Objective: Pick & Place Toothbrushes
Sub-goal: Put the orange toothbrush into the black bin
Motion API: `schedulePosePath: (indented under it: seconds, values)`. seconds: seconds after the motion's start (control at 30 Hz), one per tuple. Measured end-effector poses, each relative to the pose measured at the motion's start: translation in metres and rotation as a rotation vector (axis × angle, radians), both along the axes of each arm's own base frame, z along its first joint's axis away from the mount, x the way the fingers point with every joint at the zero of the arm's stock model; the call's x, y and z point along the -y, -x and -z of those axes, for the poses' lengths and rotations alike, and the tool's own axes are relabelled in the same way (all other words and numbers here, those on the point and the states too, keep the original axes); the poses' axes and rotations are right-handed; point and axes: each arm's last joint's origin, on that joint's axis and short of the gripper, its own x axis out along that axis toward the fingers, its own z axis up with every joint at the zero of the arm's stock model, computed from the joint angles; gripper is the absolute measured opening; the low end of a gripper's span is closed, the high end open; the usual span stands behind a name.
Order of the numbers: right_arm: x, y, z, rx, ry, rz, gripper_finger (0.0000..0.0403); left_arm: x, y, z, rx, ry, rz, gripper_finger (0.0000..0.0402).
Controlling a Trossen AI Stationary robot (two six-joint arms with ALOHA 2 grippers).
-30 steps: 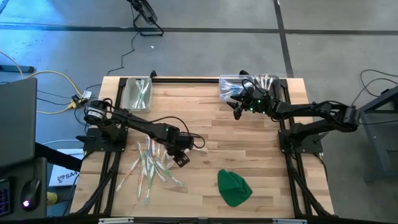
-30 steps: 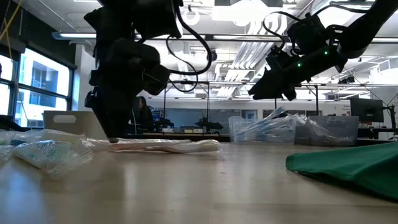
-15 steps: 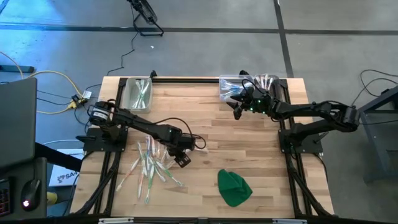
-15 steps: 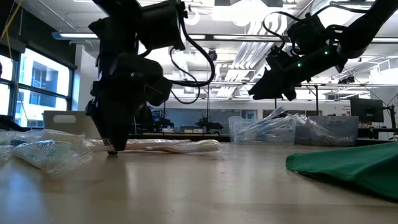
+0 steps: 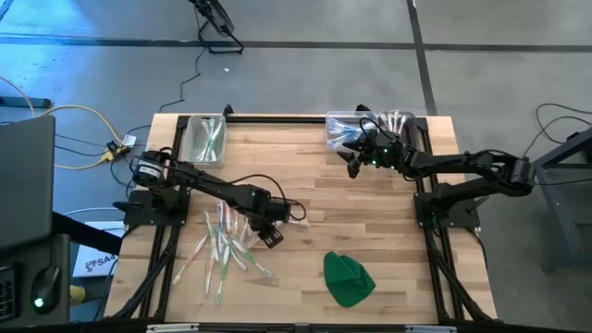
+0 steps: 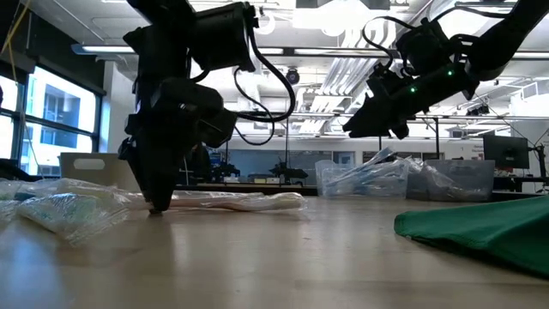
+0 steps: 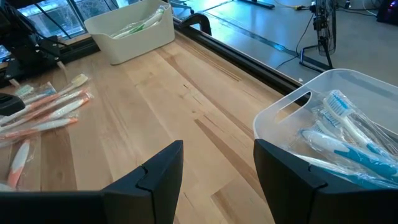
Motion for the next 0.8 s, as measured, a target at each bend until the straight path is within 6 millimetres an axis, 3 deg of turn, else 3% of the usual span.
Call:
schedulePosePath:
  seconds: [0.23, 0.8]
  values:
    - [0.0000, 0.0001, 0.0002, -0.002, -0.001, 0.000, 0.0190, -0.0001, 0.0004, 0.0004, -0.005, -0.001, 0.000, 0.0032]
    - [-0.0001, 0.0001, 0.0003, -0.003, -0.001, 0.000, 0.0190, 0.0004, 0.0017, 0.0008, -0.023, 0.018, 0.006, 0.0032]
